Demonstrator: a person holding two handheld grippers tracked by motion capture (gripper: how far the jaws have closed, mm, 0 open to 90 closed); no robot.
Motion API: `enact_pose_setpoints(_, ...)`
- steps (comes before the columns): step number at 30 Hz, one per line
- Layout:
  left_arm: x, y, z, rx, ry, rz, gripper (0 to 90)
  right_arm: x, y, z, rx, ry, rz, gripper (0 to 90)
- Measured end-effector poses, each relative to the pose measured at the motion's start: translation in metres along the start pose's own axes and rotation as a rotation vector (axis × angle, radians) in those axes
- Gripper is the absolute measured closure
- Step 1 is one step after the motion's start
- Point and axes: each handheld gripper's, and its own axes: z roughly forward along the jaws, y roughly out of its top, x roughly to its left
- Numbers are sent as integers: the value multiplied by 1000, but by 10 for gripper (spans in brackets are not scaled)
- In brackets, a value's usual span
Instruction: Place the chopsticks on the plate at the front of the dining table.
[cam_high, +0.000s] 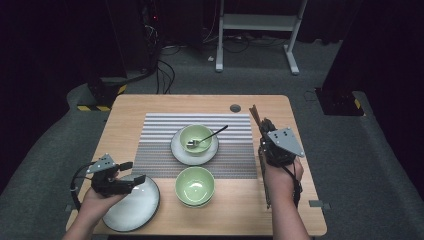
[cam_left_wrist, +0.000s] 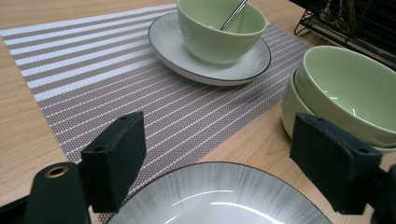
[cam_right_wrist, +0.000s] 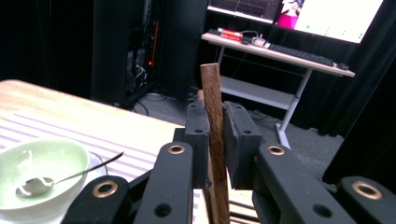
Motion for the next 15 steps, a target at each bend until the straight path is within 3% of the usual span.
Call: enact_pose_setpoints(15,-10,6,1,-14,-17,24,190,-9,8,-15,-70,-5,44,830)
